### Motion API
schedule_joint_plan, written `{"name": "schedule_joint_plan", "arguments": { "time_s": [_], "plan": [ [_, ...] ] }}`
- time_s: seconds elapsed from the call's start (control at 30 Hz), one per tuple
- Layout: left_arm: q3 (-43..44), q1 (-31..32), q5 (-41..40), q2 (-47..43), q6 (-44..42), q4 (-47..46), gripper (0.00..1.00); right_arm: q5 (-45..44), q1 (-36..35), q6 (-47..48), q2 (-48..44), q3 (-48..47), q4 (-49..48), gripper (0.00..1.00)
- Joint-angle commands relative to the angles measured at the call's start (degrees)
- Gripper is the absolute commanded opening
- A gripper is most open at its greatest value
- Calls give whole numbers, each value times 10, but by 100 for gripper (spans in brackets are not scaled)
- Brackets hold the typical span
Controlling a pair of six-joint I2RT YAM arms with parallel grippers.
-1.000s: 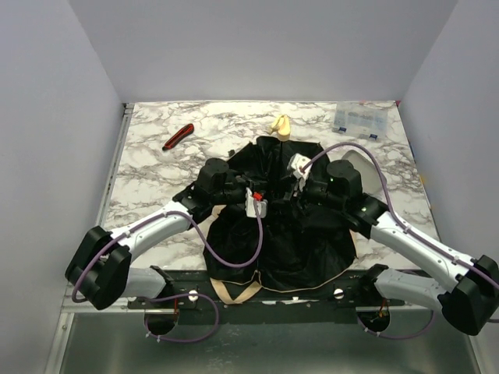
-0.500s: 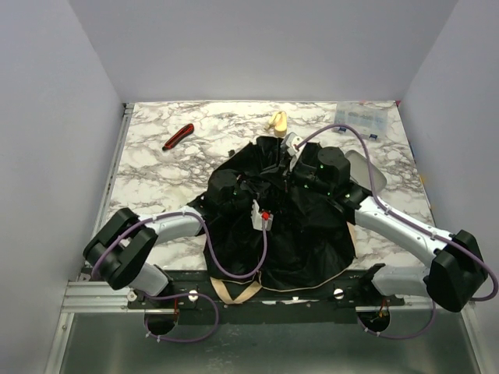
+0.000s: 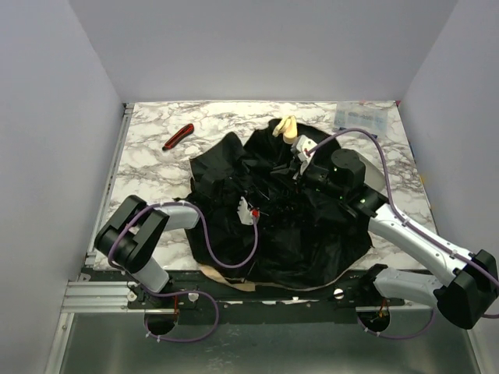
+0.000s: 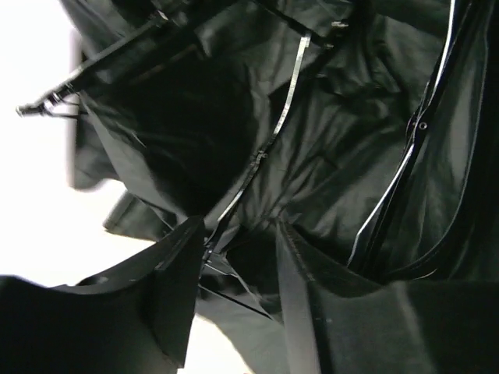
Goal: Open the umbrella
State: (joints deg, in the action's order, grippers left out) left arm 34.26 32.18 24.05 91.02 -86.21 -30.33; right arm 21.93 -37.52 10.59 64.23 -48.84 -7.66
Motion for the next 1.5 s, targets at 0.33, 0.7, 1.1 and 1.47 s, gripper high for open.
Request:
{"name": "schedule_joint_plan", "arguments": {
  "time_s": [0.33, 0.7, 1.1, 1.47],
  "plan": [
    [205, -59, 211, -197, 374, 391, 64, 62, 24, -29, 32, 20, -90, 0],
    [294, -56, 271, -278, 850, 249, 71, 103, 24, -72, 97, 17, -197, 2],
    [333, 4, 239, -203, 993, 116, 44, 150, 23, -72, 117, 13, -201, 4],
    [339, 24, 194, -170, 988, 124, 33, 167, 23, -63, 115, 14, -199, 7]
  ]
}}
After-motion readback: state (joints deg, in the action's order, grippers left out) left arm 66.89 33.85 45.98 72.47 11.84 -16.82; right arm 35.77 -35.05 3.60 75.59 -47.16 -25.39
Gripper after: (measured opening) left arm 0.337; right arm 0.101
